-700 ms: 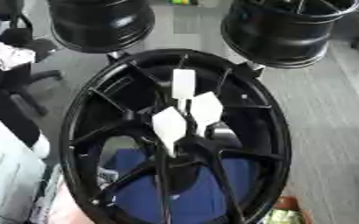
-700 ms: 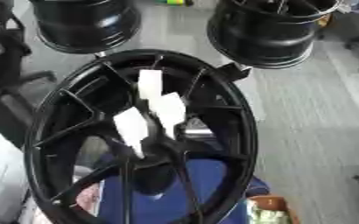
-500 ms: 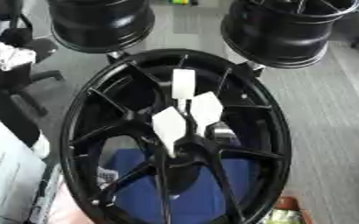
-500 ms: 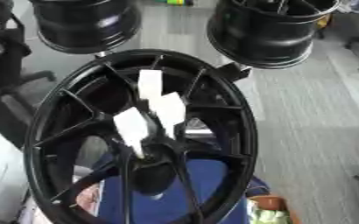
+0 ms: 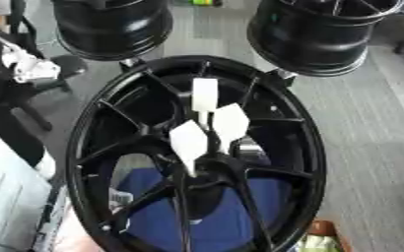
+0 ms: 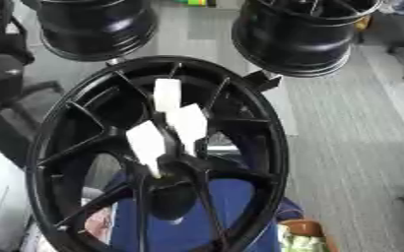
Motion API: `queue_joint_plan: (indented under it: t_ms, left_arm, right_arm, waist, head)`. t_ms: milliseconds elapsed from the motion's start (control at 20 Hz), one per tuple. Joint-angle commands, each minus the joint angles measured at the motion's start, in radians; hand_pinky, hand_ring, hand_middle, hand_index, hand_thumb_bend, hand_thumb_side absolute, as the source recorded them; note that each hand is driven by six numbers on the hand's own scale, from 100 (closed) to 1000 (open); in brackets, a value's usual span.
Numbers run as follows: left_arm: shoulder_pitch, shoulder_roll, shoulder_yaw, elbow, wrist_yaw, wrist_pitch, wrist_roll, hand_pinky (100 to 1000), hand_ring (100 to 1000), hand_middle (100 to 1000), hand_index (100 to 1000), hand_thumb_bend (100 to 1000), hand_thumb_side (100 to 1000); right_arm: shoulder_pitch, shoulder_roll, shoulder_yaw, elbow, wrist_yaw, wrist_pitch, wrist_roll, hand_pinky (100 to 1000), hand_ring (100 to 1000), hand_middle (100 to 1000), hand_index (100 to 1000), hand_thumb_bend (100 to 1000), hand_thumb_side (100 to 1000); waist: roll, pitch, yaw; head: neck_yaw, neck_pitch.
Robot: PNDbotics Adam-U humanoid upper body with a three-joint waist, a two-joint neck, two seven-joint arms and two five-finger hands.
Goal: Pull the pin out of the wheel hub.
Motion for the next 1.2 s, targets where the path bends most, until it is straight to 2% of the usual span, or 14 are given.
queue_joint_plan:
  t_ms: [50,300,500,850,1200]
  left_arm:
    - [-0.076,-0.014,-0.072,0.042,0.035,-0.004,-0.051,730,711,656,796,395,452]
    - [-0.202,-0.097,-0.202,0.13,0.091,-0.008,-0.122,727,716,667,808,402,453]
    - [-0.268,-0.149,-0.276,0.177,0.133,-0.02,-0.165,730,723,680,814,412,421]
    - [-0.319,-0.204,-0.347,0.215,0.155,-0.022,-0.222,731,724,682,812,412,403]
    - [-0.344,-0.243,-0.421,0.281,0.144,-0.013,-0.228,726,724,681,815,422,426]
  right_arm:
    - [-0.016,-0.019,-0.006,-0.006,0.004,0.001,0.007,887,876,833,881,100,100]
    - [-0.022,-0.015,-0.001,-0.006,0.005,0.001,0.012,887,876,833,881,100,100]
    - [-0.022,-0.011,0.005,-0.006,0.005,0.005,0.016,887,876,833,881,100,103]
    - [-0.026,-0.002,0.014,-0.006,0.002,0.008,0.018,887,876,832,881,100,110]
    - [-0.029,0.007,0.019,-0.006,0.0,0.01,0.015,888,875,831,880,100,114]
  waist:
    - [0.003,-0.017,-0.003]
    - [0.004,-0.019,-0.003]
    - [0.004,-0.019,0.0]
    - [0.001,-0.02,0.002]
    - [0.002,-0.018,0.0]
  head:
    - [-0.003,-0.012]
    - [-0.01,-0.017]
    - [-0.012,-0.015]
    - [-0.011,-0.012]
    - [-0.01,-0.008]
